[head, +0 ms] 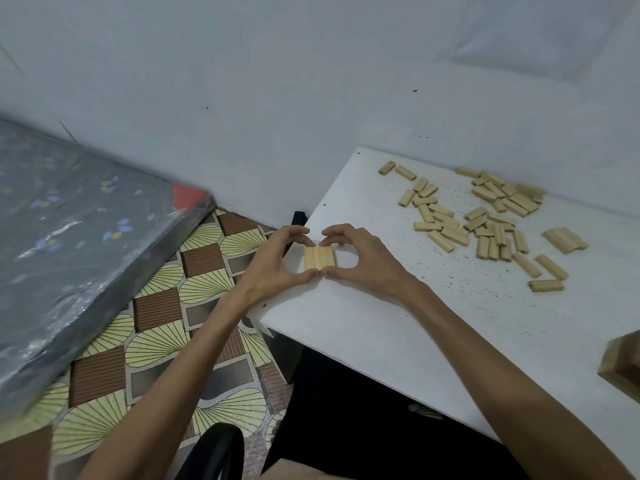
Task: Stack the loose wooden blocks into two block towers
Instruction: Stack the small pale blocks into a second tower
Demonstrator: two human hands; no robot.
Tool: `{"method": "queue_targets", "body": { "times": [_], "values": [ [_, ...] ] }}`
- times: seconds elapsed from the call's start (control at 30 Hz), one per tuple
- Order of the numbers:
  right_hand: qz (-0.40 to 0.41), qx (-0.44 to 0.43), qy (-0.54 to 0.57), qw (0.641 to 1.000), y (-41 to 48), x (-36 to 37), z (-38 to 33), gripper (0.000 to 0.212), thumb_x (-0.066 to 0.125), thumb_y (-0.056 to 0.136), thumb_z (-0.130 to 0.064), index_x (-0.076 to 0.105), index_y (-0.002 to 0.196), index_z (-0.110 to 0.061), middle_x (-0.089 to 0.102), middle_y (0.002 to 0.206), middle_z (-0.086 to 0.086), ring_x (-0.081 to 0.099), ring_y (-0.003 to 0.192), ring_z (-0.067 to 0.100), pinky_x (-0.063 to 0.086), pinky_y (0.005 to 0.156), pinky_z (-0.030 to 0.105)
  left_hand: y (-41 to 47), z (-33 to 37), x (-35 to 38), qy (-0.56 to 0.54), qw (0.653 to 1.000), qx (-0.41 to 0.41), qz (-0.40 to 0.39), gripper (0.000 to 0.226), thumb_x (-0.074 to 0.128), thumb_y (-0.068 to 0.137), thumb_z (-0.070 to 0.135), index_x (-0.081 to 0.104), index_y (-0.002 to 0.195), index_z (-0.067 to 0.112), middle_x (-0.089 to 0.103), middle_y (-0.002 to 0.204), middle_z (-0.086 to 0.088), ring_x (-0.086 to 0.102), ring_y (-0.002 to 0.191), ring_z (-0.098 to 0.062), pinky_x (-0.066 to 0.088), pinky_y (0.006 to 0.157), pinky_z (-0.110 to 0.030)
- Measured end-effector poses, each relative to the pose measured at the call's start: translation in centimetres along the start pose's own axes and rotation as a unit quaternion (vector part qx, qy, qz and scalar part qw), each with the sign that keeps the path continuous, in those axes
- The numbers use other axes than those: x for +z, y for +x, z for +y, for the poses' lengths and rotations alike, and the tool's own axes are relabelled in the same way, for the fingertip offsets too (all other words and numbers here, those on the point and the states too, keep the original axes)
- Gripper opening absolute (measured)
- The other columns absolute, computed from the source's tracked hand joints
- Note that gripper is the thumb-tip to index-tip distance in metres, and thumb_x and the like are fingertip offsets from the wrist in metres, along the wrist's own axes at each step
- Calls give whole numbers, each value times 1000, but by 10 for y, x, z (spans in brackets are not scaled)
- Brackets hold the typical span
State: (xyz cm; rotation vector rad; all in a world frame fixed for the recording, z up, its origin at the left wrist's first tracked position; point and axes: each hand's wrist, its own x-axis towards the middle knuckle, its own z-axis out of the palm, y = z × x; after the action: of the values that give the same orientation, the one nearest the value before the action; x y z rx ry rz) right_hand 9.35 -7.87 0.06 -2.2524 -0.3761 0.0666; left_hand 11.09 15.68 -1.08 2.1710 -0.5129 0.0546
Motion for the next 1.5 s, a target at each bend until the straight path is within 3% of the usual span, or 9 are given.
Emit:
{"method": "queue_targets", "body": {
  "times": [0.33, 0.8, 1.07, 1.33, 1.43, 1.5],
  "values": [
    [4, 2, -9, 1000, 0, 1, 4, 65, 84, 81, -40, 48, 135, -44, 63, 123, -32, 48, 122, -1, 38, 99, 26, 1, -1, 1, -5, 1000, -1, -3, 76, 91, 75, 30, 50, 140, 23, 68, 120, 18, 57, 124, -2, 49, 101, -35],
    [5, 10, -9, 1000, 2, 4, 8, 64, 83, 82, -42, 49, 136, -42, 64, 123, -28, 46, 123, -6, 37, 93, 17, 3, -12, 6, -4, 1000, -12, -12, 74, 90, 76, 31, 52, 139, 27, 65, 120, 21, 56, 125, -10, 49, 101, -42],
    [-22, 22, 19, 999, 2, 4, 11, 65, 82, 85, -38, 47, 140, -42, 61, 130, -18, 42, 127, -11, 34, 98, 13, 4, -15, 8, 19, 1000, -7, -21, 73, 87, 79, 32, 51, 142, 27, 59, 122, 34, 40, 129, -8, 44, 104, -38],
    [-32, 26, 14, 999, 1, 2, 8, 81, 85, 83, -44, 39, 149, -41, 57, 133, -21, 40, 130, -11, 33, 102, 13, 2, -13, 5, 16, 999, -15, -45, 85, 90, 78, 36, 46, 149, 25, 58, 125, 33, 39, 132, -6, 41, 108, -33],
    [-31, 18, 8, 999, 0, 1, 7, 89, 88, 80, -39, 36, 152, -38, 56, 137, -23, 41, 132, -6, 32, 100, 11, -1, -15, 2, 6, 998, -19, -57, 89, 90, 78, 28, 42, 152, 24, 52, 127, 42, 39, 135, -10, 39, 113, -36],
    [-31, 10, 5, 999, 0, 1, 8, 88, 87, 81, -36, 35, 153, -38, 57, 137, -25, 41, 132, -4, 31, 99, 11, -2, -17, 1, 1, 998, -17, -60, 88, 88, 78, 27, 42, 152, 26, 55, 131, 37, 38, 136, -10, 40, 113, -40]
  ]
}}
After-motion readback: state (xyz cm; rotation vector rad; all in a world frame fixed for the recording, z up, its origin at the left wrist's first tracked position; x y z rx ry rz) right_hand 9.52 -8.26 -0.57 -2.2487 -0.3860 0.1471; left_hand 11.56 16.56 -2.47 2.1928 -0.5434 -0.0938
